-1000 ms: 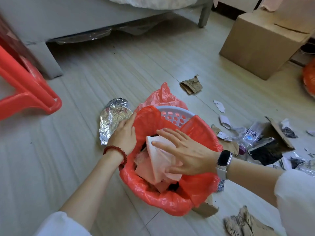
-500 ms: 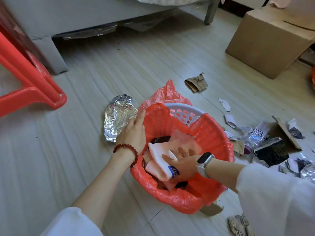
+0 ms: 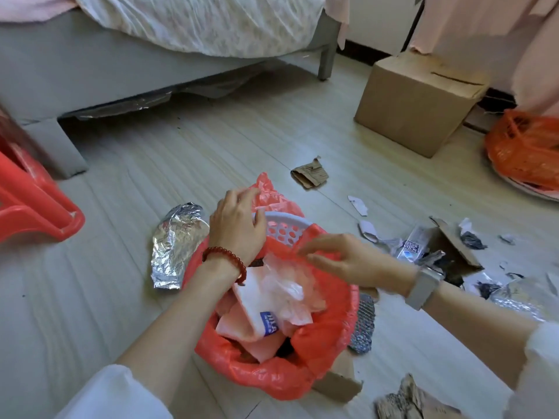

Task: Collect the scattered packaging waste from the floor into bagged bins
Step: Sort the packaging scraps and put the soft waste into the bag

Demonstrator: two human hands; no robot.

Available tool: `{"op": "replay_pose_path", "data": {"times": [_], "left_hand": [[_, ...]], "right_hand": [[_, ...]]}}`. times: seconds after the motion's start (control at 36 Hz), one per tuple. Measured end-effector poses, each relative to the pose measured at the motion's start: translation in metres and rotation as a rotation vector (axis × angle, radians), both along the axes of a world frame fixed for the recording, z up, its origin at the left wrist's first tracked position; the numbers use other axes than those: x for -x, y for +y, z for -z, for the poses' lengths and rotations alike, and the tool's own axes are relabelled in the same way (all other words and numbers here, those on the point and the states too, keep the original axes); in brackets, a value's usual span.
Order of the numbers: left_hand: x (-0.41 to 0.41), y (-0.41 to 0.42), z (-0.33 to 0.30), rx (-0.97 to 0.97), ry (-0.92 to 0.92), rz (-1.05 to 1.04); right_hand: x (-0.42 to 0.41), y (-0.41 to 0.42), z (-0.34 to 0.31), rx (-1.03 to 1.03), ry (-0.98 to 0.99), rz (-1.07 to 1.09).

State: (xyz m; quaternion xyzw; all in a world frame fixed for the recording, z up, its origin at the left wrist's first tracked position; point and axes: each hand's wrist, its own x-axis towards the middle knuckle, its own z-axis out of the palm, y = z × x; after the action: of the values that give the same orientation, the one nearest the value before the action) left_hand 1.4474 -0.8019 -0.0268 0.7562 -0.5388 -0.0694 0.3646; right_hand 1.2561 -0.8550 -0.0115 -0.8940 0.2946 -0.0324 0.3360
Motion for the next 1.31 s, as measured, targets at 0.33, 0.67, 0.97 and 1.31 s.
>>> {"op": "replay_pose_path", "data": {"times": [0.33,0.67,0.97,1.31], "left_hand": [[0.232,-0.030,0.027,-0.156,0.141,0.636],[0.385,-0.003,0.126,-0.693,-0.449,1.168],[0.534,0.031,0.206,-0.718,-0.720,1.467],[0.592,0.043,0.250,-0.708,-0.608,1.253]], "right_hand": [[0.231,0.007,0.029,-0.035,0.123,0.578],[0.441,0.132,0.169,-0.329,0.455,0.841],[0.495,0.266,0.243,-0.275,0.646,0.637],[0.512,0.252,0.240,-0.583,0.269,1.003]]}}
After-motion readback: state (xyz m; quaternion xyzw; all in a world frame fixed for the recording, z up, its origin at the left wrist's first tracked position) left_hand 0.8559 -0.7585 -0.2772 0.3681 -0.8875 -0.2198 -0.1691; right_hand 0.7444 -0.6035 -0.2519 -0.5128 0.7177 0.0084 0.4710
